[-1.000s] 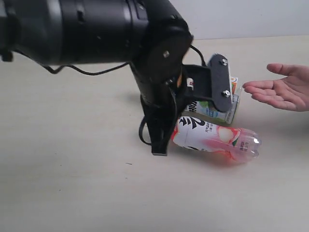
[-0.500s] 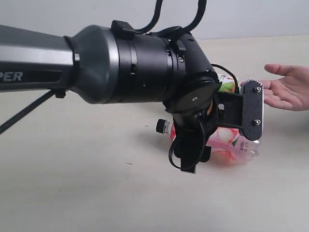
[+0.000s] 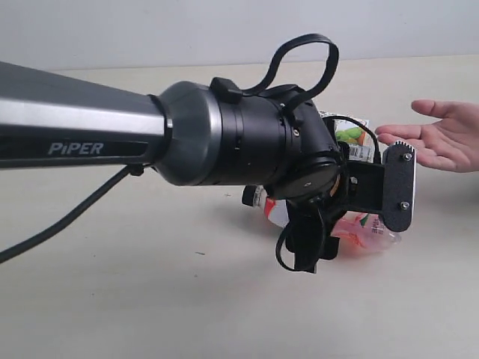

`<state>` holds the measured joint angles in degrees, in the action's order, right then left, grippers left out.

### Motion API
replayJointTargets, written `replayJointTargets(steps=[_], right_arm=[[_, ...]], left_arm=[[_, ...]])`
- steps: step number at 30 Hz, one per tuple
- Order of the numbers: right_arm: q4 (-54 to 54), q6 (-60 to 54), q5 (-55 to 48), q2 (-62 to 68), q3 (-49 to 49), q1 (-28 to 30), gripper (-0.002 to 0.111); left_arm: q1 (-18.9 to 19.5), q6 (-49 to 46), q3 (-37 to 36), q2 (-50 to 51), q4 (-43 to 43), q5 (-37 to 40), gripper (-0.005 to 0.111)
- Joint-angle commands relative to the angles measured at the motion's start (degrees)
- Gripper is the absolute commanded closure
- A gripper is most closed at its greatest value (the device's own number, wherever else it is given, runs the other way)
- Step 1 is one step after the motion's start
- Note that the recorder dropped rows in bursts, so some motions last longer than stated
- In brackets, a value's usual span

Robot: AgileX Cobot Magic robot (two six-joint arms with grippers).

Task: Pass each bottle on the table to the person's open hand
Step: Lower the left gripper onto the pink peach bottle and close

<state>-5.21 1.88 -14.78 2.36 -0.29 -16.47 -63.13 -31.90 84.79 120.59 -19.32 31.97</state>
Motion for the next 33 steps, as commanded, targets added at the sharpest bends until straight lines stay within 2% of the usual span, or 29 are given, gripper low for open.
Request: replayJointTargets(steps=[1, 10, 12, 16, 20, 26, 33], right_arm=[[0.2, -0.2, 0.6, -0.3, 0.3, 0.1, 0.108], [0.2, -0.2, 0.6, -0.3, 0.3, 0.1, 0.108], [0.2, -0.2, 0.6, -0.3, 0.3, 0.1, 0.108], [0.2, -0.2, 0.6, -0.3, 0.3, 0.1, 0.108], [0.2, -0.2, 0.6, -0.3, 0.3, 0.1, 0.108], [0.2, -0.2, 0.6, -0.3, 0.3, 0.1, 0.108], [0.2, -0.2, 0.6, -0.3, 0.3, 0.1, 0.108]], left_arm=[[0.0, 0.9, 0.2, 1.9, -0.9, -1.0, 0.025], [2.0, 4.2, 0.1, 4.1, -3.6, -4.0, 0.026], [2.0, 4.2, 0.1, 4.1, -3.6, -3.9, 0.031], [2.0, 4.2, 0.1, 4.1, -3.6, -3.5, 0.064], [2.0, 4.2, 0.1, 4.1, -3.5, -2.5, 0.106], [1.9, 4.1, 0.1, 4.0, -3.4, 1.4, 0.107], [0.3, 8.5, 0.1, 0.5, -3.0, 11.0, 0.107]])
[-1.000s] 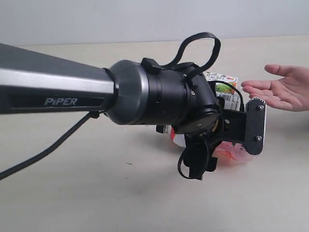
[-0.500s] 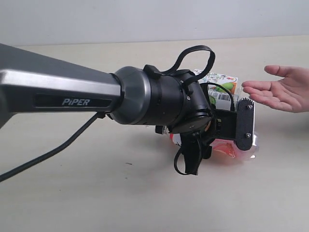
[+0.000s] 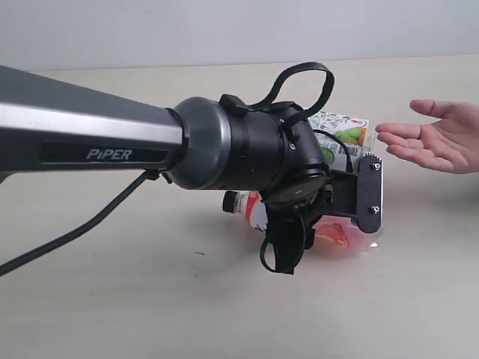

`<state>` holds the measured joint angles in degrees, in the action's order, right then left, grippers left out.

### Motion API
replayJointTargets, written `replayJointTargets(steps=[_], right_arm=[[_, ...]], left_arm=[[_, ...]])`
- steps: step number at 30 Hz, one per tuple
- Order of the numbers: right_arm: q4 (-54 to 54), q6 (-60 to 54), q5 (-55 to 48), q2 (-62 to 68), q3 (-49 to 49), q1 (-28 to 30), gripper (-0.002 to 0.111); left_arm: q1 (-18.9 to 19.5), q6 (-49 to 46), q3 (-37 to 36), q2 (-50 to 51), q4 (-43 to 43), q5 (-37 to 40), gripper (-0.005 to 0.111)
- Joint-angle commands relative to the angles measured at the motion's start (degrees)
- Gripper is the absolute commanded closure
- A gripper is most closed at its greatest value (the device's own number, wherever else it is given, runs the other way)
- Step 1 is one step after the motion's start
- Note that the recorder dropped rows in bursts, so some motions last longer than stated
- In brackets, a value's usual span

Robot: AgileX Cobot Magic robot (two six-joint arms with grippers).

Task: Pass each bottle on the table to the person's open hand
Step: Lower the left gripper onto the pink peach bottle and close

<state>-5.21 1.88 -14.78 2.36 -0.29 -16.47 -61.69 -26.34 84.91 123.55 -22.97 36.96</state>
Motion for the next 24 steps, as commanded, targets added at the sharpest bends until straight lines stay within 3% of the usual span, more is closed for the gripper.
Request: replayJointTargets(steps=[1, 11, 24], right_arm=[[0.2, -0.2, 0.6, -0.3, 0.3, 0.1, 0.108], [0.2, -0.2, 0.6, -0.3, 0.3, 0.1, 0.108], [0.2, -0.2, 0.6, -0.3, 0.3, 0.1, 0.108]], left_arm=[[-1.3, 3.4, 0.0, -3.0, 0.6, 7.1, 0.107], [-1.9, 13.7, 0.0, -11.1, 4.5, 13.7, 0.107], [-1.9, 30.8, 0.0, -22.0, 13.0, 11.1, 0.107]])
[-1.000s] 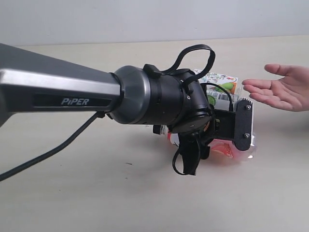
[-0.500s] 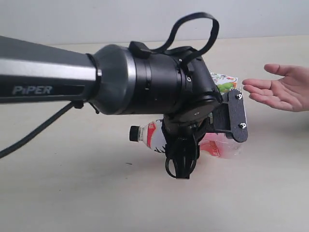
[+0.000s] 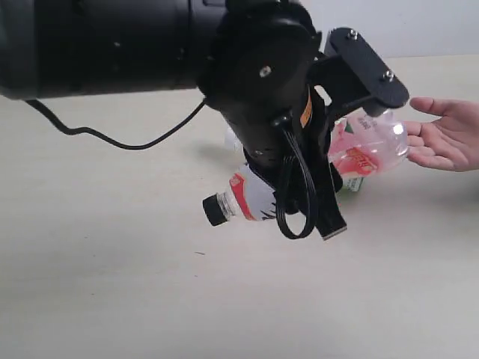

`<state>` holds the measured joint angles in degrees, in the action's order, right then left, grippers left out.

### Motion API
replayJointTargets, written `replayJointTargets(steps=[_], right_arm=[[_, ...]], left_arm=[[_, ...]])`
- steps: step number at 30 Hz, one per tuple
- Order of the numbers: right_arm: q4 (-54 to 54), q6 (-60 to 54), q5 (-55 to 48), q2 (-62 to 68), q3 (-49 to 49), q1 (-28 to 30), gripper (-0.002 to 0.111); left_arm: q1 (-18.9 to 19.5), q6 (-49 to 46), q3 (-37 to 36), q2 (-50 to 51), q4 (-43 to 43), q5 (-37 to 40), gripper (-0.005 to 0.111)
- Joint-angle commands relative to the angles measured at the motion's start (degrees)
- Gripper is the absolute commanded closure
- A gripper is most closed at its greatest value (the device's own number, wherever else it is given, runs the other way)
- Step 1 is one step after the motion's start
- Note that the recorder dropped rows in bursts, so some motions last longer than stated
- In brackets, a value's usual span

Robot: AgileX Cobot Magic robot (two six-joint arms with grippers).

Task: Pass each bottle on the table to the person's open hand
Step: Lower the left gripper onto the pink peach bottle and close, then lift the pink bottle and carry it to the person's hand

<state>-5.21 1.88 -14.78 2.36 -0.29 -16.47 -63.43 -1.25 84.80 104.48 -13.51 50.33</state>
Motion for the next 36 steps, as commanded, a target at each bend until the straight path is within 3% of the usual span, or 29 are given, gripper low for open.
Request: replayJointTargets(steps=[1, 7, 15, 20, 28, 36], right_arm=[[0.2, -0.2, 0.6, -0.3, 0.3, 0.1, 0.108], [0.1, -0.2, 0.6, -0.3, 0.3, 0.1, 0.108], [0.0, -0.1, 0.6, -0.3, 0.3, 0.1, 0.108], [0.0, -0.2, 0.6, -0.3, 0.3, 0.1, 0.108], [0.0, -0.1, 0.6, -0.3, 0.3, 0.1, 0.108], [0.0, -0.2, 0.6, -0.3, 0.3, 0.1, 0.108]], left_arm=[[-0.1, 7.5, 0.2, -3.2, 4.3, -3.2, 0.107], [-0.1, 24.9, 2.9, -3.7, 5.4, -8.8, 0.107], [0.1, 27.9, 5.4, -2.1, 12.3, -23.3, 0.107], [1.3, 29.4, 14.2, 4.0, 17.8, -23.1, 0.107], [4.9, 29.6, 31.1, 16.7, 38.3, -23.0, 0.107], [7.7, 29.6, 34.7, 25.0, 51.9, -22.7, 0.107]])
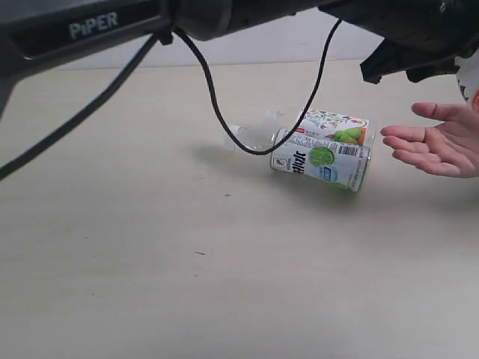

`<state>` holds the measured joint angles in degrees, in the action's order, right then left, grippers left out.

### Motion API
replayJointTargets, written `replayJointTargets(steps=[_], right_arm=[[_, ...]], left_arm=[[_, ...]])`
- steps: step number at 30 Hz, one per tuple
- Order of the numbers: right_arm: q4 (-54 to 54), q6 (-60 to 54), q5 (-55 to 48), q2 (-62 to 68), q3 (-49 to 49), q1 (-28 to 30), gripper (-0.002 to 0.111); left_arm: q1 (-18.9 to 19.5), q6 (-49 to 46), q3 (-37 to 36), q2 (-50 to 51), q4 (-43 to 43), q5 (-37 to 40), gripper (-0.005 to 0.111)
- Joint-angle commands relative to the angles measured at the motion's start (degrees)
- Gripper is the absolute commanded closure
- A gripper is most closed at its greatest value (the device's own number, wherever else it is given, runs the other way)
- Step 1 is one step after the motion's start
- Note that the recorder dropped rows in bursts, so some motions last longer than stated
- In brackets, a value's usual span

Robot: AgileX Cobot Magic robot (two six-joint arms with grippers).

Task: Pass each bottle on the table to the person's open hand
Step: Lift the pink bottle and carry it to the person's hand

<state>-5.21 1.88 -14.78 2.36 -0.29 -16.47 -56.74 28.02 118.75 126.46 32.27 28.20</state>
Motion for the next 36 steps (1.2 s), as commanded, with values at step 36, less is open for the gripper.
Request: replayJointTargets(steps=[36], right_arm=[[0.0, -0.2, 0.6, -0.3, 0.3, 0.1, 0.108]], left_arm=[[1.9, -2.4, 0.7, 11.4, 13.6, 1.0, 0.086]])
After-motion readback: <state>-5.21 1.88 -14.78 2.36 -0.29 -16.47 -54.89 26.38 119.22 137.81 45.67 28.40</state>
